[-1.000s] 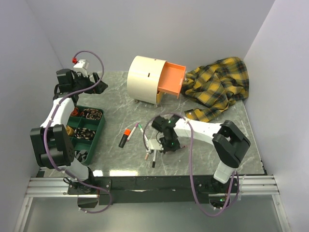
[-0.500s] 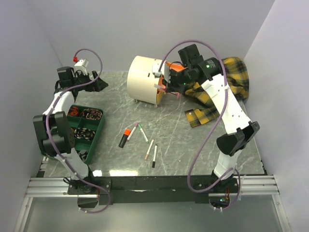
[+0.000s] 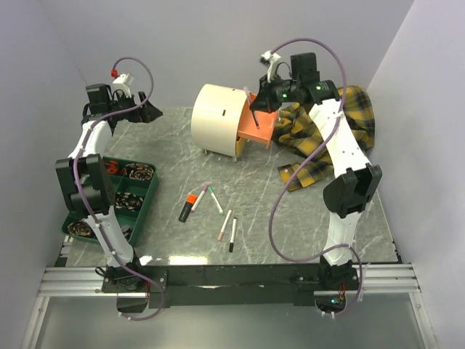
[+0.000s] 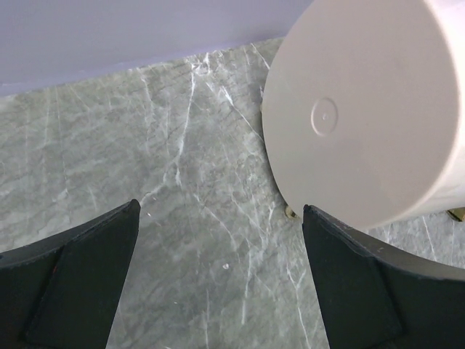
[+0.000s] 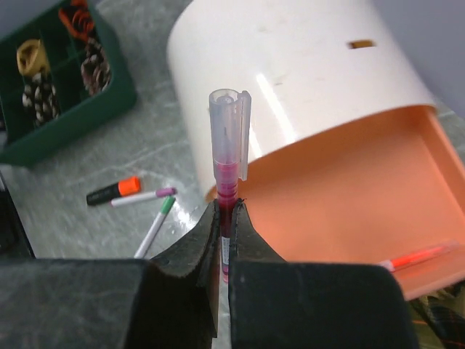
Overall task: Sort the stationery into containers
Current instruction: Place the pen in the drawer.
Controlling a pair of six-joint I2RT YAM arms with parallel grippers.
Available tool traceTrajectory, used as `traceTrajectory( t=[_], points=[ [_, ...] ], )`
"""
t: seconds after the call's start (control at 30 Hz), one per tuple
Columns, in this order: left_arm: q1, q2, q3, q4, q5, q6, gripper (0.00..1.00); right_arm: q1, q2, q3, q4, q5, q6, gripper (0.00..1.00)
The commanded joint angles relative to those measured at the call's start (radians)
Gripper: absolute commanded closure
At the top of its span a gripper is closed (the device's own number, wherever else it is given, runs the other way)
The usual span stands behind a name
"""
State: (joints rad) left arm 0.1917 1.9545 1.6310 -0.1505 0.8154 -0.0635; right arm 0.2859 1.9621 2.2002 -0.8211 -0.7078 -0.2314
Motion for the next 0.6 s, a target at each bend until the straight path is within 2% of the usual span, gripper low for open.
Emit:
traceTrajectory(
  t=[0.0, 0.27, 0.37, 0.4, 0.57],
  points=[
    [-0.003, 0.029, 0.058, -0.024, 0.018, 0.008, 0.01, -0.042, 0.035, 0.081, 0.136, -0.044, 0.184, 1.0],
    [-0.009, 0.043, 0.044, 0.006, 0.001, -0.033, 0.01, -0.057, 0.093, 0.084, 0.128, -0.007, 0.187, 0.99],
    [-0.014, 0.044, 0.047, 0.002, -0.002, -0.029, 0.01, -0.06, 0.101, 0.073, 0.135, 0.011, 0.199, 0.88],
    [-0.015, 0.047, 0.049, 0.002, -0.007, -0.03, 0.01, -0.06, 0.101, 0.067, 0.142, 0.019, 0.204, 0.81],
    [-0.015, 0.058, 0.072, -0.008, -0.009, -0.038, 0.01, -0.067, 0.084, 0.041, 0.152, 0.027, 0.227, 0.66]
  ],
)
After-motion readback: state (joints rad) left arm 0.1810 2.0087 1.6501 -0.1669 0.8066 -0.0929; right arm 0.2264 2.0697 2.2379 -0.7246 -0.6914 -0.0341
